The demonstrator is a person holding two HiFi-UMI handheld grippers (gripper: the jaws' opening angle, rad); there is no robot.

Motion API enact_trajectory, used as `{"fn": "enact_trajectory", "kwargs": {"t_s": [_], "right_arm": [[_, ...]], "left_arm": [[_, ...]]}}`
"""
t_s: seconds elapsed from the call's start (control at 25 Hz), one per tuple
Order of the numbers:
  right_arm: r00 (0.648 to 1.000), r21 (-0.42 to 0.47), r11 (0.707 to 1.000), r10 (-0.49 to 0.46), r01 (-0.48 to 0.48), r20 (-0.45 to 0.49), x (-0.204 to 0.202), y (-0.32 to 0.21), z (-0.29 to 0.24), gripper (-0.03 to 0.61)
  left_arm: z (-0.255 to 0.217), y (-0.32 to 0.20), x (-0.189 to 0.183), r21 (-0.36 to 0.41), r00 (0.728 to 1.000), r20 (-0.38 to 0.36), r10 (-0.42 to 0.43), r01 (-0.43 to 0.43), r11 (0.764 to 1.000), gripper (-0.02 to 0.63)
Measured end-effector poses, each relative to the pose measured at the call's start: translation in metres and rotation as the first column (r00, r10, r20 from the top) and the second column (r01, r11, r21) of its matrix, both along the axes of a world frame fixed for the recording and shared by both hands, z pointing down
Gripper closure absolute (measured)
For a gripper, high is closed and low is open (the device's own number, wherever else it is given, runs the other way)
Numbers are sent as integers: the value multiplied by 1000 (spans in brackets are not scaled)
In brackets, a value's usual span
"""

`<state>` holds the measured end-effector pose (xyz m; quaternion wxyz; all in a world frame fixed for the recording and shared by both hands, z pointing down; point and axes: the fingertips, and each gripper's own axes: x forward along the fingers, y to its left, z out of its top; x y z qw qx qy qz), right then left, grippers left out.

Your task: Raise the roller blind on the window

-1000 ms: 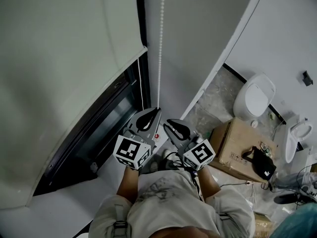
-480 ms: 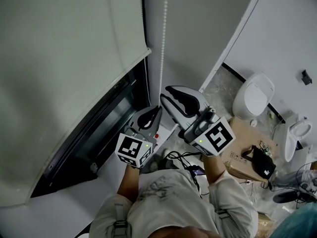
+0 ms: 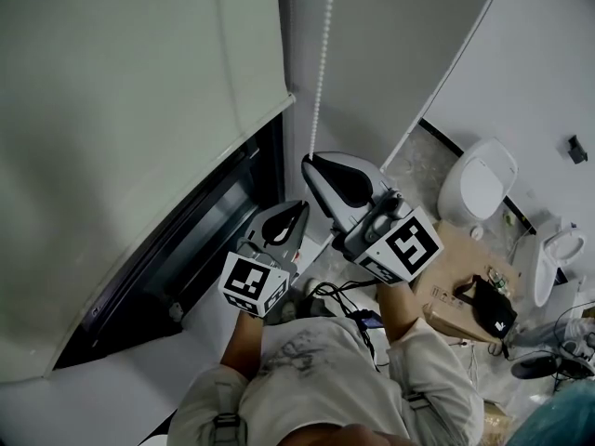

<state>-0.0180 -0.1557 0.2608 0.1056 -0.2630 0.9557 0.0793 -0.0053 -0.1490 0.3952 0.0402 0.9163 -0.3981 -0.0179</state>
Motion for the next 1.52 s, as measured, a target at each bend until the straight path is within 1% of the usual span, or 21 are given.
{"fn": "enact_trajectory", "kwargs": {"t_s": [0.08,0.2,0.32,0.44,0.64,1.2,1.52], "right_arm": [[1000,-2,1000,1,-1,11,1,0,0,566],[1000,-4,1000,13,-13,-12,0,1,7,566],[999,-35,999,22,-24,-47,-3,0,28,568],[998,-77,997,24,-29,-62,-4,1,50,568],[997,-135,990,20,-30,-75,-4,5,82,568],[991,-251,966,30,-63,-134,-10,12,152,568],[988,-290,954,29,-74,-154,-11,16,175,568]], "left_arm": [[0,0,-1,-2,1000,2,4,-4,1000,603],[8,1,1,-18,1000,24,8,-7,1000,603],[29,3,0,-57,999,46,6,-4,998,604],[51,6,-2,-102,998,59,7,-1,995,603],[83,11,-2,-164,997,74,13,-1,986,603],[156,15,-7,-287,994,111,22,11,958,603],[179,17,-8,-329,993,114,33,6,944,603]]}}
